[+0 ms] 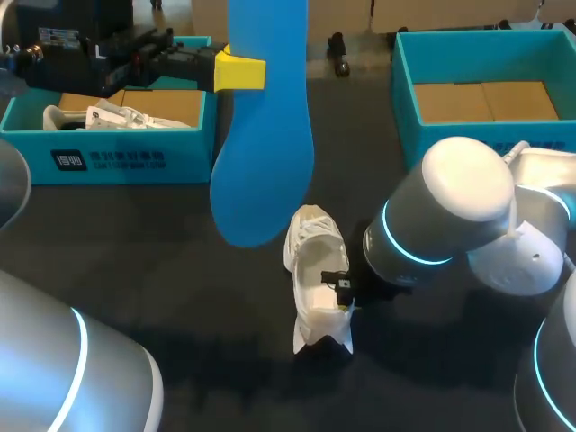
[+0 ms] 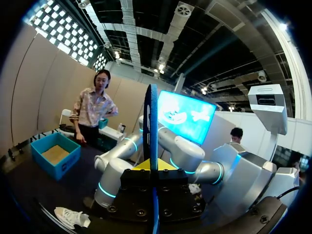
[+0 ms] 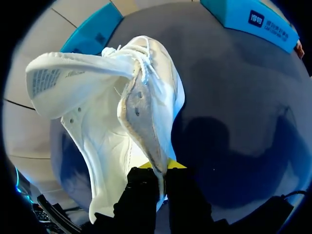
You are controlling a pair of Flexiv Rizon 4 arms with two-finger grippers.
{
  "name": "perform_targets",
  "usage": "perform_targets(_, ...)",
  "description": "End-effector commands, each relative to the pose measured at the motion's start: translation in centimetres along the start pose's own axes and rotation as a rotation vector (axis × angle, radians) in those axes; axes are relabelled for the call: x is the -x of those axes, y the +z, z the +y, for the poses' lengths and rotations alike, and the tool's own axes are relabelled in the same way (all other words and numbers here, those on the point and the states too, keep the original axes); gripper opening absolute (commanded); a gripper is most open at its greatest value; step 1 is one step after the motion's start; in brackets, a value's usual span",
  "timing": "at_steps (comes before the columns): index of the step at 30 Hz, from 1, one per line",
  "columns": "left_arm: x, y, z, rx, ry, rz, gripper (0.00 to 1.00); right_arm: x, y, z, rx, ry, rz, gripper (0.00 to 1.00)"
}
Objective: Take the shoe out of the shoebox, open the shoe tongue, remove and reinsert the insole, then place the shoe into the shoebox
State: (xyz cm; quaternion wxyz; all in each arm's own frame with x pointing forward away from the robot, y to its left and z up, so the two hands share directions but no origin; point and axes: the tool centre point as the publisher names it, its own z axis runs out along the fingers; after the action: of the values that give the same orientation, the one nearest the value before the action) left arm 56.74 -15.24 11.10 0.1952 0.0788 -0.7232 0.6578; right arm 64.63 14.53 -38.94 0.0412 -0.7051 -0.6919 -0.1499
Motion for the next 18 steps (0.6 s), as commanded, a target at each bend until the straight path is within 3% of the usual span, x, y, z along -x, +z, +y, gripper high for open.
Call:
perform_targets(1,0.0,0.0,-0.1,0.005,0.0,-0.001,0.0,0.0,0.3,0.0,0.0,-0.001,0.005,0.0)
perform_targets(5,0.0,0.0,-0.1,0.005,0.0,-0.001,0.0,0.0,0.4,-0.1,0.004,0.001,0.008,0.0)
perform_targets(6,0.0,0.0,-0.1,0.005,0.0,-0.001,0.0,0.0,0.4,-0.1,0.005,0.003,0.009,0.15)
perform_targets(7,0.0,0.0,-0.1,0.005,0.0,-0.001,0.0,0.0,0.4,-0.1,0.007,0.007,0.01,0.45)
perform_targets(8,0.0,0.0,-0.1,0.005,0.0,-0.001,0.0,0.0,0.3,-0.1,0.009,0.009,0.011,1.0)
perform_targets(13,0.0,0.0,-0.1,0.005,0.0,-0.001,0.0,-0.5,-1.3,-0.1,0.015,0.032,0.001,1.0)
perform_targets(18,0.0,0.0,-0.1,0.005,0.0,-0.001,0.0,-0.5,-4.1,0.0,0.016,0.063,0.067,1.0)
